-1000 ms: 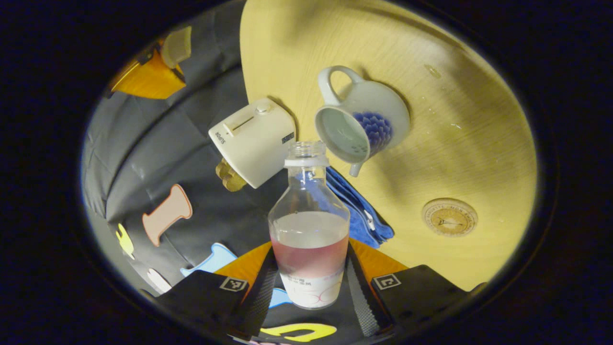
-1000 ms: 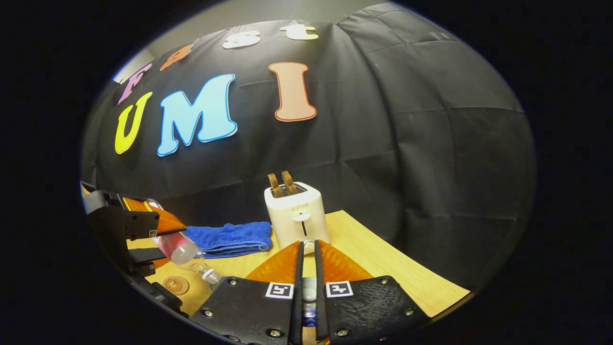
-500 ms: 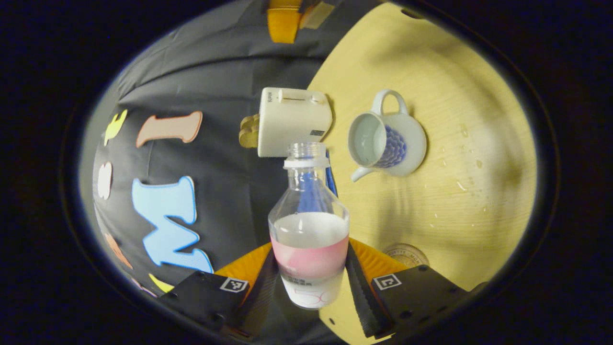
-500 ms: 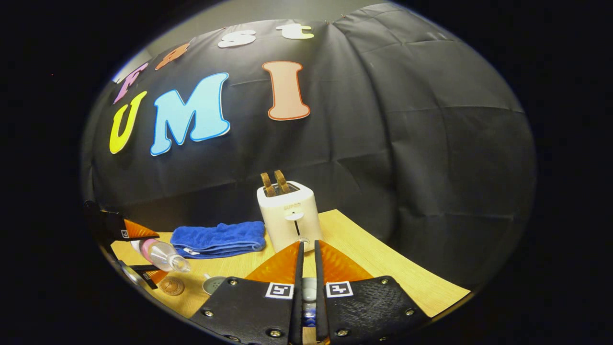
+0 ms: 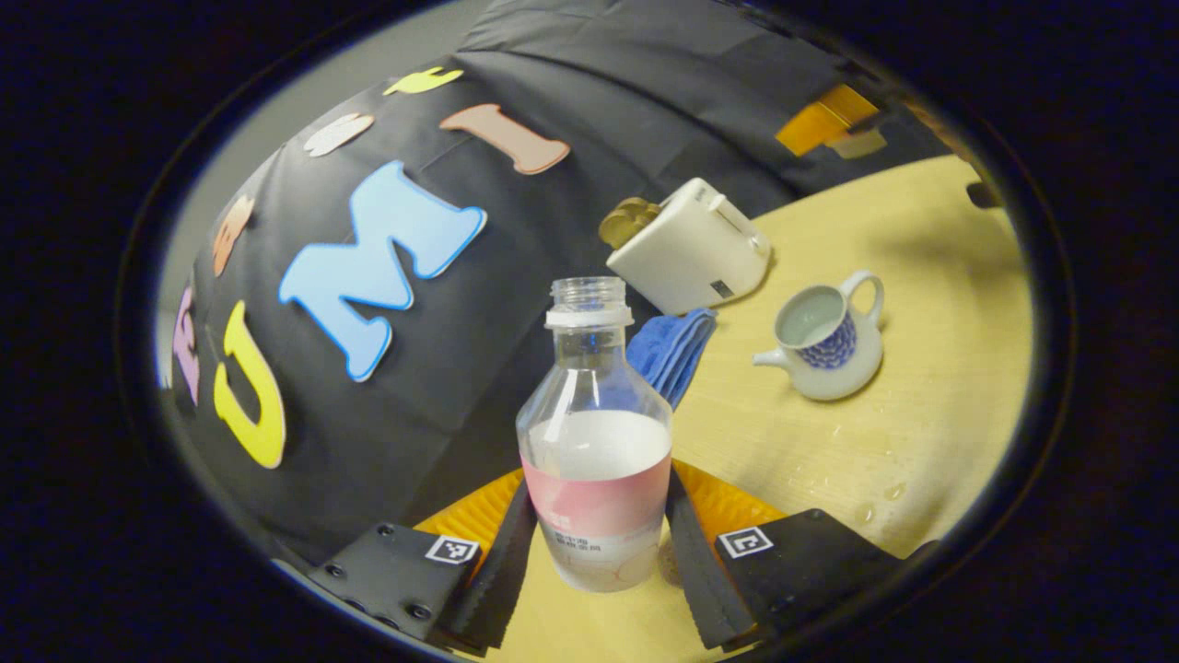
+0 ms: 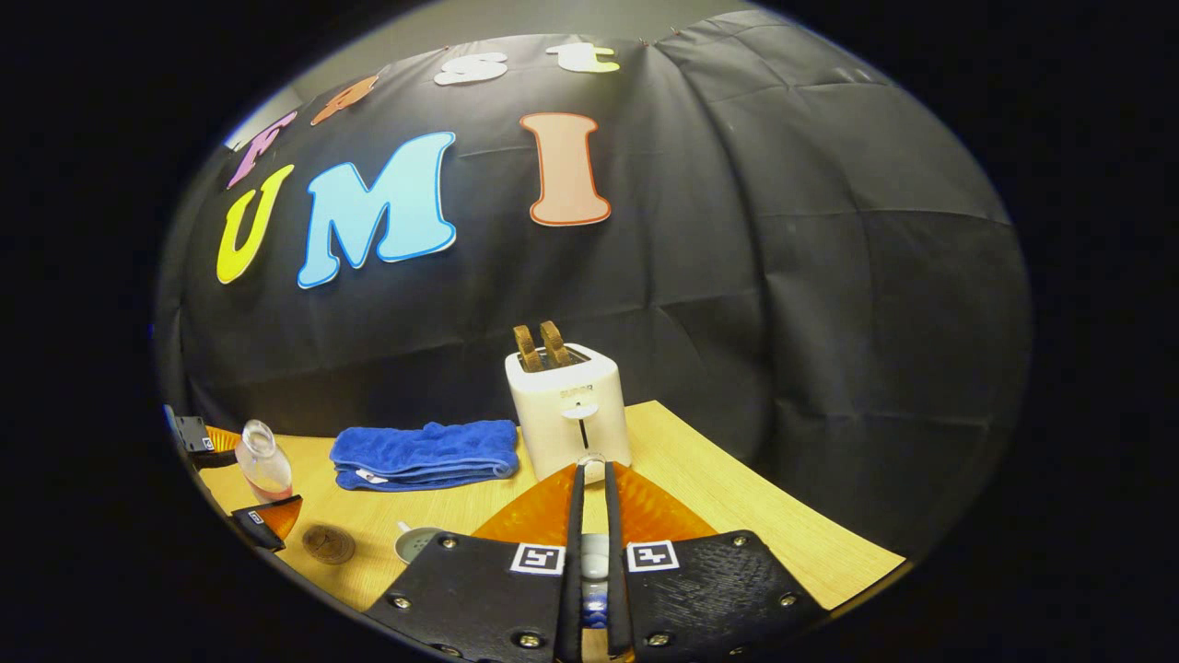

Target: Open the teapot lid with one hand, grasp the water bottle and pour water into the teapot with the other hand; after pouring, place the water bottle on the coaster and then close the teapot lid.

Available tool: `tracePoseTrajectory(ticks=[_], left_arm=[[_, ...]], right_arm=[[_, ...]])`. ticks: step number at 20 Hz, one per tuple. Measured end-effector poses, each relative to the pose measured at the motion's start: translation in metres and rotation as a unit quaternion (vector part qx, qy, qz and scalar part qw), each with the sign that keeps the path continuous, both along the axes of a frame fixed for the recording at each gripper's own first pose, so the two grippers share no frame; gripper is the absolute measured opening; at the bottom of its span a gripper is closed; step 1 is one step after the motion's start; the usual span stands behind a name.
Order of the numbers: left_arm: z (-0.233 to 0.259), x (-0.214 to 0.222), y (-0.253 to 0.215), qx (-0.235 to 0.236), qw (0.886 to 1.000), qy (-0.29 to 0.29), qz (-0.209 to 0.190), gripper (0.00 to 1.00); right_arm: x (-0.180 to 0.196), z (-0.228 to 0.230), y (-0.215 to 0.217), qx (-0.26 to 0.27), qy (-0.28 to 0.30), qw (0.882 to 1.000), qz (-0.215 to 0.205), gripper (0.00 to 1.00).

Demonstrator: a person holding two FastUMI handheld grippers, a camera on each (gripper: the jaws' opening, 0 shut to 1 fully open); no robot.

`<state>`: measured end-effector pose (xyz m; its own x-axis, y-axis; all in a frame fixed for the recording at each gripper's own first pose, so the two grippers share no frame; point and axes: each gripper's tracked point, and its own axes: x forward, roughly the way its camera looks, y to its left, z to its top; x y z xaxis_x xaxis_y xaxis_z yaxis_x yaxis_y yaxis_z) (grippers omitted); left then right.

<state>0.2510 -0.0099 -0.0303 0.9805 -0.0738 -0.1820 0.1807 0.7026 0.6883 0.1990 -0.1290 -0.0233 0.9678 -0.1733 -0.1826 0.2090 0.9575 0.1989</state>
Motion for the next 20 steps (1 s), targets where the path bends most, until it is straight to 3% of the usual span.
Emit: tracePoseTrajectory(ticks=[5, 8, 14, 20], left_arm=[[-0.004, 0.003, 0.009, -0.172, 0.985, 0.003, 0.027, 0.87], [-0.005, 0.005, 0.019, -0.23, 0.973, -0.004, 0.033, 0.86], [-0.012, 0.012, 0.025, -0.299, 0.954, 0.004, 0.038, 0.86], [-0.02, 0.013, 0.024, -0.32, 0.946, 0.014, 0.041, 0.86]], right_arm=[[0.003, -0.001, 0.007, -0.009, 0.005, 1.0, 0.011, 0.1], [0.003, -0.002, 0.008, -0.012, 0.006, 1.0, 0.012, 0.1], [0.005, -0.005, 0.01, -0.016, 0.011, 1.0, 0.014, 0.1], [0.007, -0.008, 0.014, -0.024, 0.017, 0.999, 0.017, 0.1]])
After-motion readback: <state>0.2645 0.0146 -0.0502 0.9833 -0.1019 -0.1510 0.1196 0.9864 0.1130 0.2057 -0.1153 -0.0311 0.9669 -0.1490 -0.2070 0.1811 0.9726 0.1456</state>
